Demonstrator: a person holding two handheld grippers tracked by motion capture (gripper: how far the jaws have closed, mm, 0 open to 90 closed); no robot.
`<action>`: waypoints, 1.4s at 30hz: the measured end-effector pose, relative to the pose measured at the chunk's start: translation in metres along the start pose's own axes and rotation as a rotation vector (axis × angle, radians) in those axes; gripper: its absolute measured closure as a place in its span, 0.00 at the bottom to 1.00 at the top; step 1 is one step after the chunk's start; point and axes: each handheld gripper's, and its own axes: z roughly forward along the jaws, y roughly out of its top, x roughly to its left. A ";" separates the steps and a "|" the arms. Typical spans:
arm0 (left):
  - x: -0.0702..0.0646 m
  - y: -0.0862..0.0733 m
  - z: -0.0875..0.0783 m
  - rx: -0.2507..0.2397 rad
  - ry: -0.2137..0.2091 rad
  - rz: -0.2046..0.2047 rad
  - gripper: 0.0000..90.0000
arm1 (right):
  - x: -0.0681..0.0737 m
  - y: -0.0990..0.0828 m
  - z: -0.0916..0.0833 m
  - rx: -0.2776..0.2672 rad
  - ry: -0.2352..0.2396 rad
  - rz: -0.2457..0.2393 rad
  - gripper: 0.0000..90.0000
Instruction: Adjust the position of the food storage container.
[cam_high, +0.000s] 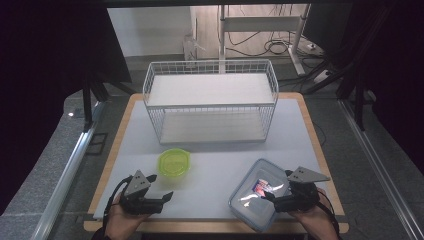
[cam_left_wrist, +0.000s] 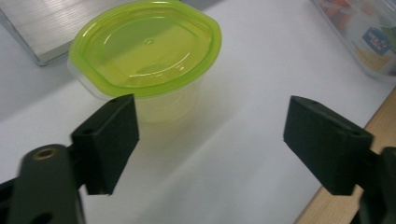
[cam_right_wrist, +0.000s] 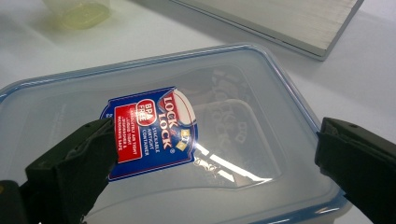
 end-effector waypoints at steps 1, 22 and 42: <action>0.000 0.001 0.000 -0.002 -0.012 0.002 0.28 | 0.000 0.000 0.000 -0.001 -0.002 0.000 0.00; -0.011 0.057 0.041 0.034 -0.132 0.049 0.97 | 0.004 0.004 -0.004 -0.038 -0.023 0.011 0.00; 0.004 0.092 0.091 0.088 -0.108 0.013 1.00 | 0.001 0.004 -0.008 -0.065 -0.045 0.040 0.04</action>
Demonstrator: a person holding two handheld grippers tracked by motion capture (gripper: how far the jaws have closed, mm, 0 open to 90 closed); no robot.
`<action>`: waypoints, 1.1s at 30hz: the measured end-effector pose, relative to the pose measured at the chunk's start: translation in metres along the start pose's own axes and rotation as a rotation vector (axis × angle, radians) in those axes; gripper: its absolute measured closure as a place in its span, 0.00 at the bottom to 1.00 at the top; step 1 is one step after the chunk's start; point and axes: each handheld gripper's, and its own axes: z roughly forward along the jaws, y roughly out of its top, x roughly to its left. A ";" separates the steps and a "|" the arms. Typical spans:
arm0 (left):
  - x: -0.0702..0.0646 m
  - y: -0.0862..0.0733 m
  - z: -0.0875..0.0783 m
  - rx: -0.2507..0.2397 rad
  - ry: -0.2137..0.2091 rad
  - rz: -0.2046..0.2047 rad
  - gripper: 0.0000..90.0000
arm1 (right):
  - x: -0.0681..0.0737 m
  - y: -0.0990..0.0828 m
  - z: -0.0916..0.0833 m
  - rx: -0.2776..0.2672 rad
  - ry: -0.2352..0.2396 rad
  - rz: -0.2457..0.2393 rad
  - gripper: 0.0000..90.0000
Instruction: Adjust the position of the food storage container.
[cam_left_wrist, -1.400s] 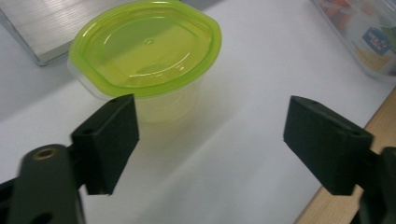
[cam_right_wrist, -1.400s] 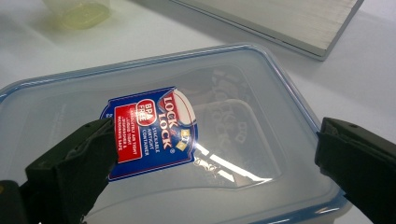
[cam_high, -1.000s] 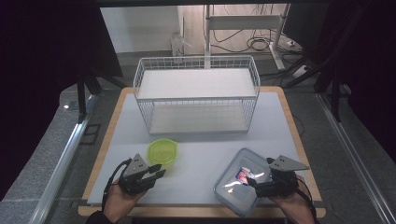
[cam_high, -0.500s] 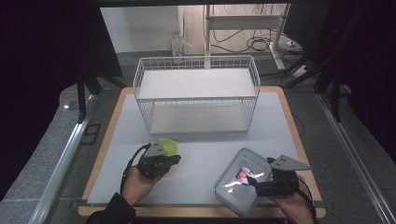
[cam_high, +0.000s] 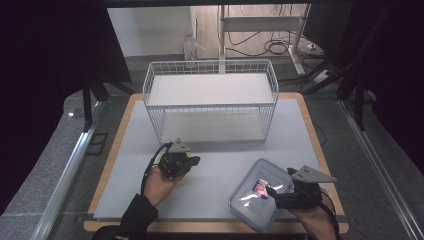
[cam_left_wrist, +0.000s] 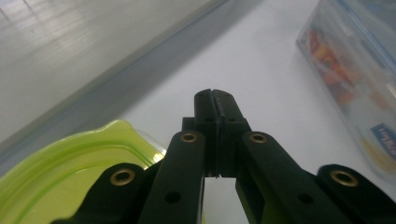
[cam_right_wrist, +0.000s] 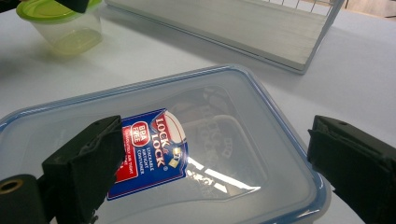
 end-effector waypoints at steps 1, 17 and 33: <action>0.001 -0.002 0.002 0.019 0.021 -0.004 1.00 | 0.000 0.000 0.000 0.001 0.000 -0.001 0.05; 0.018 -0.010 -0.004 0.023 0.039 -0.059 1.00 | -0.002 -0.002 0.001 0.006 0.009 0.003 0.06; 0.032 -0.025 -0.025 0.048 0.105 -0.078 1.00 | -0.003 -0.002 0.000 0.008 0.013 0.014 0.08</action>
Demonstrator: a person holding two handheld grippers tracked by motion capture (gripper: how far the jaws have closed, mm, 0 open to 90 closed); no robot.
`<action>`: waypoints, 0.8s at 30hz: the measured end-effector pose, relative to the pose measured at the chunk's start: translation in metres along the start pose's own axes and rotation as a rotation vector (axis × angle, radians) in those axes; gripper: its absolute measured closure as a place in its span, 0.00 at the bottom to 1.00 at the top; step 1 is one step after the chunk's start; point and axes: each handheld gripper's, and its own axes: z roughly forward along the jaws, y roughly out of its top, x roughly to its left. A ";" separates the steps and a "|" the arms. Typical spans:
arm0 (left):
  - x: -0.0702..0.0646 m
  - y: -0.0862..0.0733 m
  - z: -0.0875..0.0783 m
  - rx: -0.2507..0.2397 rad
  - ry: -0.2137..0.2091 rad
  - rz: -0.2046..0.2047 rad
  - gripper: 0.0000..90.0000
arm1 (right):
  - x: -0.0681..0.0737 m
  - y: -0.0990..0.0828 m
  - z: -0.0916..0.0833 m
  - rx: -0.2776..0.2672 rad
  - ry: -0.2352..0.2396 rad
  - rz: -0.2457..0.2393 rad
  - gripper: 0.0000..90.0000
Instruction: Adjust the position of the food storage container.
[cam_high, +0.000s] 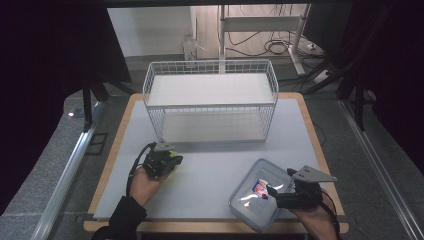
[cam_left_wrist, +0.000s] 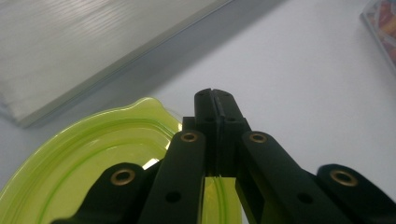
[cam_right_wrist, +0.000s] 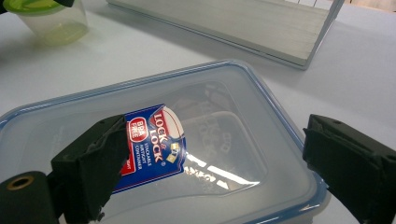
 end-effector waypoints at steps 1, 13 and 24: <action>0.002 -0.002 -0.002 0.001 0.003 -0.003 1.00 | 0.000 0.000 0.000 0.001 0.001 0.000 0.08; -0.015 -0.007 -0.014 -0.126 -0.051 0.018 0.99 | -0.004 0.000 -0.005 0.009 0.024 0.029 0.23; -0.041 -0.024 -0.023 -0.167 -0.089 0.074 0.96 | 0.000 -0.010 -0.033 0.035 0.074 0.006 0.88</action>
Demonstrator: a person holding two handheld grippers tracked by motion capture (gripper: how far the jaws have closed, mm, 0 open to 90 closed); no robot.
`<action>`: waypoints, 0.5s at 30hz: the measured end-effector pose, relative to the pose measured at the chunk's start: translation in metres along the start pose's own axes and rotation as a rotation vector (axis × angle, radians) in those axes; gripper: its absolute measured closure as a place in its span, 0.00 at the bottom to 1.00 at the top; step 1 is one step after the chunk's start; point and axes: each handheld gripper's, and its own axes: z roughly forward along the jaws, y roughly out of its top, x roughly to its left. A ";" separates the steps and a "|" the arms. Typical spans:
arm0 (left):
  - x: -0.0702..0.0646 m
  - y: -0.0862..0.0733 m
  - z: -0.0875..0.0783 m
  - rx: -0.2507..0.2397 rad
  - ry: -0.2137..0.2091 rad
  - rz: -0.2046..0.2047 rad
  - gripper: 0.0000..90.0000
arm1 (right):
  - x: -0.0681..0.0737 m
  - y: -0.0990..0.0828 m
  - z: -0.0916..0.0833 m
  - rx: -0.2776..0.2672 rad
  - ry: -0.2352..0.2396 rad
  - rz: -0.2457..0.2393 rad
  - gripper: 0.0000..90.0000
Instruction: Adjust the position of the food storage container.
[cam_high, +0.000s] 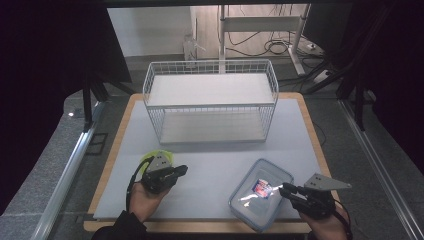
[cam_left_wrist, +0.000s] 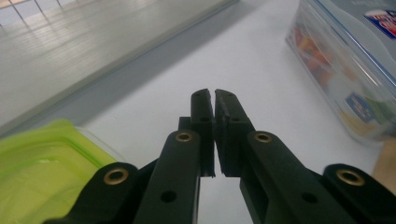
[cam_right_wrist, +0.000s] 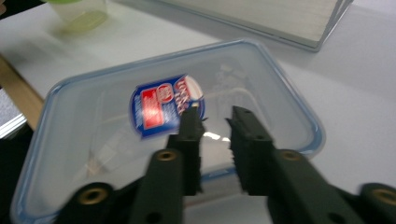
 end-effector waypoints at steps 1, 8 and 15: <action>-0.002 -0.002 -0.001 0.002 -0.003 0.003 0.96 | 0.001 -0.001 -0.002 0.002 0.003 -0.003 0.92; -0.010 -0.011 -0.005 0.017 -0.002 0.017 0.95 | 0.011 -0.016 -0.010 0.052 0.027 -0.036 1.00; -0.011 -0.016 -0.009 0.019 -0.003 0.004 0.94 | 0.020 -0.031 -0.008 0.110 0.070 -0.047 1.00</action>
